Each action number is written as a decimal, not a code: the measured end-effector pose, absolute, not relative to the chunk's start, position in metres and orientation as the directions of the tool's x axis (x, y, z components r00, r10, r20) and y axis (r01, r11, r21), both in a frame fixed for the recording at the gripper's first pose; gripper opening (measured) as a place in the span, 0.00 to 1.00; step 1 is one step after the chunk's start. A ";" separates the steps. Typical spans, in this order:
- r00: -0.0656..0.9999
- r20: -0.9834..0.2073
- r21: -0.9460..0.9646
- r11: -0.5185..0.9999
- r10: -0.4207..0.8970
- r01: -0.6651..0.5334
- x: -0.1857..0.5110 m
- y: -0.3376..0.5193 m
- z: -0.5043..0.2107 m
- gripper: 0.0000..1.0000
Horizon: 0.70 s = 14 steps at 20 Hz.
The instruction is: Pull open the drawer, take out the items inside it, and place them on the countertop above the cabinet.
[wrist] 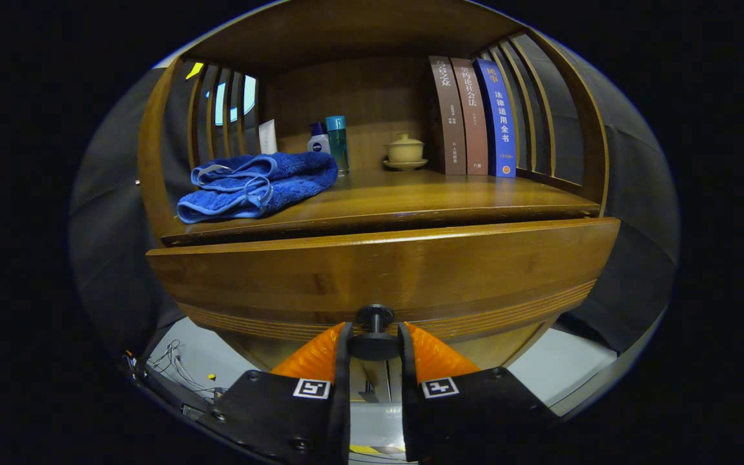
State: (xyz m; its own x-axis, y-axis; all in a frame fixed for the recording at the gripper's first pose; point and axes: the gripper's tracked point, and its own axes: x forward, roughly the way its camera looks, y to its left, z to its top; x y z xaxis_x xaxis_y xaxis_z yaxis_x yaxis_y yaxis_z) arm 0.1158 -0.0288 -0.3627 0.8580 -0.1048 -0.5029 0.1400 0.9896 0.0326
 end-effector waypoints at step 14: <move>0.818 -0.567 0.066 0.986 -0.092 0.156 0.000 -0.017 -0.349 0.36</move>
